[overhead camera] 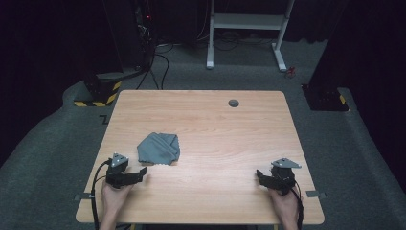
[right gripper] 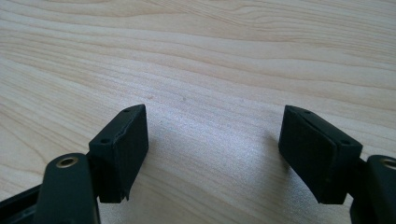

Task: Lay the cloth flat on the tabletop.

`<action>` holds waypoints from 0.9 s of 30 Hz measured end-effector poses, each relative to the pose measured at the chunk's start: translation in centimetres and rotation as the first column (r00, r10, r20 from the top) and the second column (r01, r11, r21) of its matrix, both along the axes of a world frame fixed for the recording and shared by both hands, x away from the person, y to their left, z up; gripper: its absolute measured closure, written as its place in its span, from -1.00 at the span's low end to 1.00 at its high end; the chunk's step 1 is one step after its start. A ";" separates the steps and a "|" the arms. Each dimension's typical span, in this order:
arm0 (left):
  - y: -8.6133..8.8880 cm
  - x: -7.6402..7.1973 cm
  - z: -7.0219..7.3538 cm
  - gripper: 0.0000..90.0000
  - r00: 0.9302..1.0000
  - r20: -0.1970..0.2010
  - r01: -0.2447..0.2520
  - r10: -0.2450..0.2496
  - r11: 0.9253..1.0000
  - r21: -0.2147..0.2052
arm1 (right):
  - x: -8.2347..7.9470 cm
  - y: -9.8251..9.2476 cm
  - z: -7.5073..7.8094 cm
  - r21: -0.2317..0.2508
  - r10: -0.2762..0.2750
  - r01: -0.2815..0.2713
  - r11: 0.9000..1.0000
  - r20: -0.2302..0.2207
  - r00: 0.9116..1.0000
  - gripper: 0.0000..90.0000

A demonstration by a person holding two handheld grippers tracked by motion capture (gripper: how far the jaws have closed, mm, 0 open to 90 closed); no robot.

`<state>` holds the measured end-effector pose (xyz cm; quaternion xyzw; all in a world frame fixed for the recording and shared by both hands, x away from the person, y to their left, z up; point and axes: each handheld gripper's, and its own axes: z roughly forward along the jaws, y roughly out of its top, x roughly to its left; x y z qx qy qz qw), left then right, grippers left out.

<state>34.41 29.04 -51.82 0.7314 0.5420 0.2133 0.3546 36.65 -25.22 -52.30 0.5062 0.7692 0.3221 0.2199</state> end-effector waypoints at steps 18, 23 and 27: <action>-5.2 3.4 2.3 -0.62 0.997 0.012 0.073 -0.073 0.997 0.016 | 0.0 0.0 0.0 -0.001 0.001 -0.001 1.000 0.001 1.000 -0.47; -6.0 4.6 2.2 -0.60 0.998 0.007 0.068 -0.068 0.997 0.028 | 0.0 0.0 0.0 0.000 0.000 0.000 1.000 0.000 1.000 -0.47; -6.7 5.5 1.6 -0.57 0.998 -0.017 0.068 -0.068 0.997 0.046 | 0.0 0.0 0.0 -0.001 0.001 -0.001 1.000 0.002 1.000 -0.47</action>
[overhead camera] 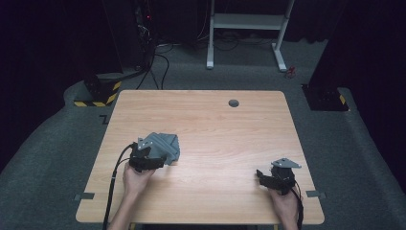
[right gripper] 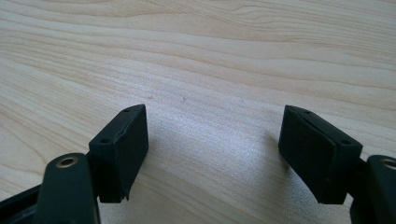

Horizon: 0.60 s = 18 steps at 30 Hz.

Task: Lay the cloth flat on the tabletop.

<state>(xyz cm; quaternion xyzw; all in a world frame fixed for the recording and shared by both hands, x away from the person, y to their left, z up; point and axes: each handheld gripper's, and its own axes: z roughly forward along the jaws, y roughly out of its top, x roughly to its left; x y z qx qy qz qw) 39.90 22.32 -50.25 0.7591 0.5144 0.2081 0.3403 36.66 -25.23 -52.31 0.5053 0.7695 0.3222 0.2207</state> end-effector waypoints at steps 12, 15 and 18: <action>-0.8 1.3 -1.4 -0.29 0.999 -0.044 -0.006 0.009 0.998 0.064 | 0.0 0.0 0.0 0.000 0.000 0.000 1.000 0.000 1.000 -0.47; -0.8 1.3 -1.4 -0.17 0.999 -0.036 -0.007 0.009 0.998 0.070 | 0.0 0.0 0.0 0.000 0.000 0.000 1.000 0.000 1.000 -0.47; -0.7 1.3 -1.4 0.01 1.000 -0.025 0.000 0.002 0.997 0.073 | 0.0 0.0 0.0 0.000 0.000 0.000 1.000 0.000 1.000 -0.47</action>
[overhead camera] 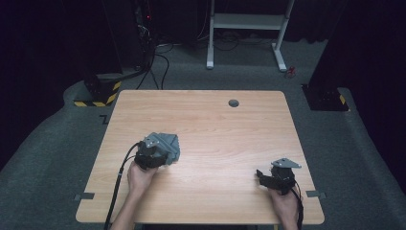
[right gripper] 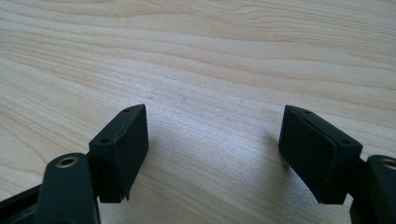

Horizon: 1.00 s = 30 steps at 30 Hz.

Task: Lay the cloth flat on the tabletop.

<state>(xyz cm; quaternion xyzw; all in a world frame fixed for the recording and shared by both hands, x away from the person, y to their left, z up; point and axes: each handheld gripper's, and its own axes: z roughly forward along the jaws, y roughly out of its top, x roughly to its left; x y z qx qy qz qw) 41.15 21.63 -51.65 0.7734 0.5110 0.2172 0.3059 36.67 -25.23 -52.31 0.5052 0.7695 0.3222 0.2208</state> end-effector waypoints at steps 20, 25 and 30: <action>0.1 -0.3 0.5 0.91 0.997 0.060 0.052 -0.050 0.998 -0.028 | 0.0 0.0 0.0 0.001 -0.001 0.001 1.000 -0.001 1.000 -0.47; -0.2 -0.5 0.8 0.92 0.995 0.069 0.074 -0.070 0.995 -0.068 | 0.0 0.0 0.0 0.000 0.000 0.000 1.000 -0.001 1.000 -0.47; -0.7 -0.8 1.1 0.92 0.993 0.077 0.093 -0.085 0.990 -0.108 | 0.0 0.0 0.0 0.000 0.000 0.000 1.000 -0.001 1.000 -0.47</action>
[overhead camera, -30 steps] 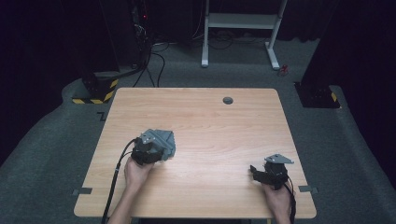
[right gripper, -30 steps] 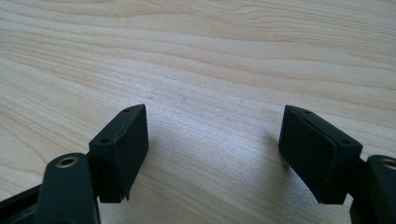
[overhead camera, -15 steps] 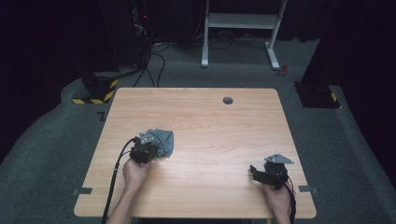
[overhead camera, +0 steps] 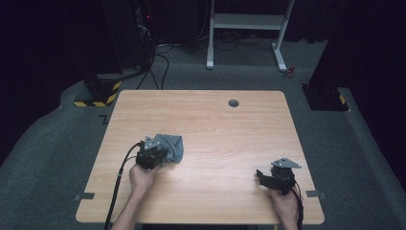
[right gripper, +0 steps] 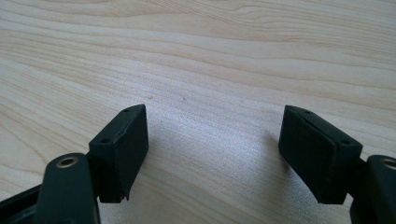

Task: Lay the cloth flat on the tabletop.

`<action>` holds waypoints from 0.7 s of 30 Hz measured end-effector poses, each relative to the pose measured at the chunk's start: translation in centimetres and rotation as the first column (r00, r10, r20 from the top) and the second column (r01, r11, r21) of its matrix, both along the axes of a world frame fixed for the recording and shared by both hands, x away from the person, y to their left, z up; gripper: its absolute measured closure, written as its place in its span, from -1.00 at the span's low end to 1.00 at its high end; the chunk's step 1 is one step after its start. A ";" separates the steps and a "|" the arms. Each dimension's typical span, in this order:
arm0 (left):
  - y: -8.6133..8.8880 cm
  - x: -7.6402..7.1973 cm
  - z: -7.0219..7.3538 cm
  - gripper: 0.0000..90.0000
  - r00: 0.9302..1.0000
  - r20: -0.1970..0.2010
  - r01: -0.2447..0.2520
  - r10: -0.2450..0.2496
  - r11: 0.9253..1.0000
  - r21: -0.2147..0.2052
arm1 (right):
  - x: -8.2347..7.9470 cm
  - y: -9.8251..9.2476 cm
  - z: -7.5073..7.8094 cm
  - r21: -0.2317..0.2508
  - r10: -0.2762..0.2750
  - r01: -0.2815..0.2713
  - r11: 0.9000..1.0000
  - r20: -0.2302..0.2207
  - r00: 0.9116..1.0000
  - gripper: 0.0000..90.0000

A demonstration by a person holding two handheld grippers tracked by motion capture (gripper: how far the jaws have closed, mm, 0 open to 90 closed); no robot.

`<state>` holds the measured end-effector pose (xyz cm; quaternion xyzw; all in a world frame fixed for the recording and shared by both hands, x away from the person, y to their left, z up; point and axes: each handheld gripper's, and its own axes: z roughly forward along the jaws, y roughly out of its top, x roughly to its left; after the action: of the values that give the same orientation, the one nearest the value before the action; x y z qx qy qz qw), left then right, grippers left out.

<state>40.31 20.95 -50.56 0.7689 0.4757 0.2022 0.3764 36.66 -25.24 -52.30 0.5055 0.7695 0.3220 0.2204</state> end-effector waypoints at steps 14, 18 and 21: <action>-5.5 -0.2 1.2 0.92 0.986 0.016 0.164 -0.164 0.986 -0.033 | 0.0 0.0 0.0 0.001 0.000 0.000 1.000 0.000 1.000 -0.47; -6.8 -0.2 1.3 0.92 0.981 0.011 0.192 -0.191 0.980 -0.051 | 0.0 0.0 0.0 0.000 0.000 0.000 1.000 0.001 1.000 -0.47; -7.9 -0.1 1.4 0.92 0.977 0.011 0.215 -0.214 0.975 -0.062 | 0.0 0.0 0.0 0.001 0.000 0.000 1.000 0.000 1.000 -0.47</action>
<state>40.17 13.05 -49.17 0.8032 0.3953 0.1470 0.4207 36.66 -25.23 -52.30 0.5058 0.7694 0.3222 0.2202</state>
